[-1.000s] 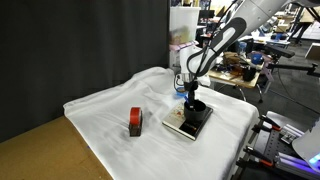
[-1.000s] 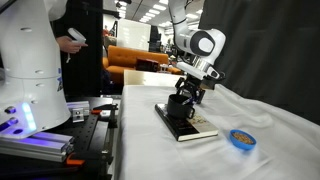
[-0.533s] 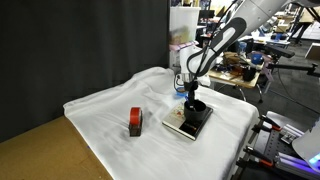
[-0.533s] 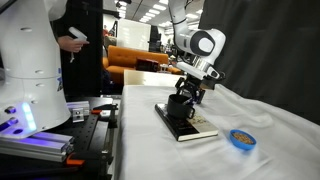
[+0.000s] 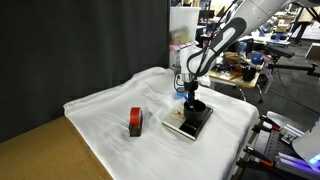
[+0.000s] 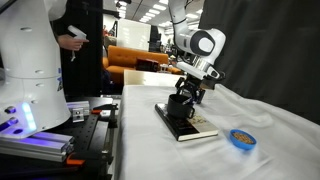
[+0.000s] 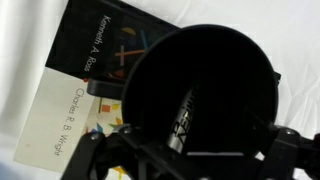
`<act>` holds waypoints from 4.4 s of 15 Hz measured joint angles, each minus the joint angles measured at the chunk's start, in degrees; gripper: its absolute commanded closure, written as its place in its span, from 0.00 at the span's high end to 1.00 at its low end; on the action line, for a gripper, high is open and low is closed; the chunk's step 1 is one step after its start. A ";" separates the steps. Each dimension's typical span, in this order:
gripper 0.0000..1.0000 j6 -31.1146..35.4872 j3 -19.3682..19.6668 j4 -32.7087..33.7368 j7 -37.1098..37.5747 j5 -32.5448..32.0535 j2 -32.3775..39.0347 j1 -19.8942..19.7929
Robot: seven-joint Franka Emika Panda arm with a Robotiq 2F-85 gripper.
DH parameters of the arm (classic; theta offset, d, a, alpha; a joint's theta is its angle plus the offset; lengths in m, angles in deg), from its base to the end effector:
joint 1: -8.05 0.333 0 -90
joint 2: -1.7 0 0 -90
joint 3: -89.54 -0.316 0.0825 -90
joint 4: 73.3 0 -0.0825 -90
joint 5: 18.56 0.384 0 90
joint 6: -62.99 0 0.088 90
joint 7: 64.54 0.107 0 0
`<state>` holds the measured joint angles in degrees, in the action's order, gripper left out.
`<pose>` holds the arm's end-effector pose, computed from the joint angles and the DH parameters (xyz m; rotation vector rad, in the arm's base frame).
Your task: Move the marker from the cup to the table
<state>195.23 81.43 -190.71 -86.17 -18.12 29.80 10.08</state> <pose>0.5598 0.1010 0.1815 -2.9185 -0.8074 0.3324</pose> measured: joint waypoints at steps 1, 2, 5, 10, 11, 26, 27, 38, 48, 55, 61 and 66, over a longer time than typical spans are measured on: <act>1.00 0.00 -0.01 -0.01 0.04 0.00 0.00 0.01; 0.92 0.00 -0.04 -0.01 0.09 0.00 0.00 0.03; 0.59 -0.03 -0.28 -0.01 0.14 0.12 0.00 0.06; 0.24 -0.47 -0.69 -0.08 0.54 0.37 0.03 0.06; 0.19 -0.53 -0.69 -0.08 0.56 0.41 0.04 0.06; 0.04 -0.63 -0.27 -0.09 0.70 0.62 0.08 -0.23; 0.04 -0.63 0.03 -0.04 0.70 0.61 0.08 -0.27; 0.04 -2.73 2.37 3.33 0.70 -2.16 0.18 -0.48; 0.04 -3.60 2.28 7.45 0.63 -3.31 2.45 0.08; 0.04 -3.97 2.26 8.68 0.62 -3.31 3.00 0.32; 0.04 -3.99 2.26 8.97 0.62 -3.31 3.04 0.32; 0.04 -3.99 2.27 9.82 0.60 -3.32 3.12 0.32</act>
<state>191.24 83.70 -180.89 -85.57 -21.45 32.92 10.40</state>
